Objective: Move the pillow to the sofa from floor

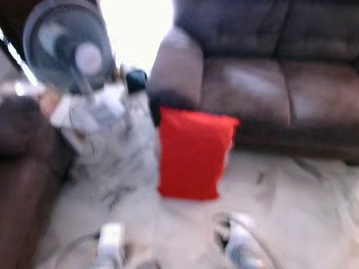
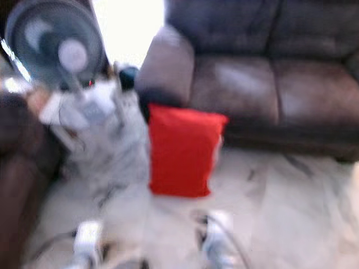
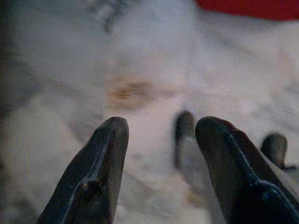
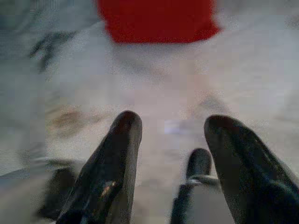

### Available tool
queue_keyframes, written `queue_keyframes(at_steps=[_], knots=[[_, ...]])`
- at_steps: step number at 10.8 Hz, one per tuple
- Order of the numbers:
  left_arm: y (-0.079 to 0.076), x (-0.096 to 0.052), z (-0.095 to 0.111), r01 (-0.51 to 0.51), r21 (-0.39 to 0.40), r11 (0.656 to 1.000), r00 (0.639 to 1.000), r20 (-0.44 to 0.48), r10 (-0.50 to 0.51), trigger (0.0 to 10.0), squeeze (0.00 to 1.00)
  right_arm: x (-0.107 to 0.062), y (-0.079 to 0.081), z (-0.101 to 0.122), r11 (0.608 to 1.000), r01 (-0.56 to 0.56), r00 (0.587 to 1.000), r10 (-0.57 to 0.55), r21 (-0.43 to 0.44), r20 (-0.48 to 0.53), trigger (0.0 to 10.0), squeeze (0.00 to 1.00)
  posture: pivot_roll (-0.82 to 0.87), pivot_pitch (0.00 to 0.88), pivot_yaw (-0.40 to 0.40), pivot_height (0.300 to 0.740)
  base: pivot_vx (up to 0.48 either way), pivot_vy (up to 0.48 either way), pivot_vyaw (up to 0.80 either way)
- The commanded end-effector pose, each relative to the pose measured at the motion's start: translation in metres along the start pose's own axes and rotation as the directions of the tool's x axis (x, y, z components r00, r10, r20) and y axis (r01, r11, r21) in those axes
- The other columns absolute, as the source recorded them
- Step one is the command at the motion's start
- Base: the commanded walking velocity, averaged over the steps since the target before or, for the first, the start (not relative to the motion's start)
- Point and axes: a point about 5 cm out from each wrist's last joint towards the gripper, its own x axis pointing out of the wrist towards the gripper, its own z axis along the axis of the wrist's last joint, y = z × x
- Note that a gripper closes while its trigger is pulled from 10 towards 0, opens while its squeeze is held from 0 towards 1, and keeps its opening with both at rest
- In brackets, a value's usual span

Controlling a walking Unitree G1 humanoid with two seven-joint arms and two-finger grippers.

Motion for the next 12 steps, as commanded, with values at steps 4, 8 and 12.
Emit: queue_keyframes(at_steps=[4,8,12], knots=[[-0.0103,-0.0032,-0.0136,0.038,-0.018,0.999,0.998,-0.041,-0.038,10.0,0.0,-0.0033,-0.0133,-0.0093,0.999,0.048,0.998,-0.048,-0.005,-0.028,10.0,0.0,0.13,0.171,0.03,0.74,0.0,0.0,0.0],[-0.0103,-0.0031,-0.0139,0.033,-0.017,0.999,0.998,-0.048,-0.034,10.0,0.0,-0.0034,-0.0159,-0.0098,0.996,0.086,0.996,-0.087,-0.013,-0.037,10.0,0.0,0.13,0.181,0.029,0.74,0.0,0.0,-0.25],[-0.011,-0.0029,-0.0136,0.026,-0.038,0.999,0.998,-0.049,-0.028,10.0,0.0,-0.0031,-0.016,-0.0074,0.996,0.076,0.997,-0.077,-0.035,-0.031,10.0,0.0,0.13,0.178,0.019,0.74,0.0,0.0,0.0]])
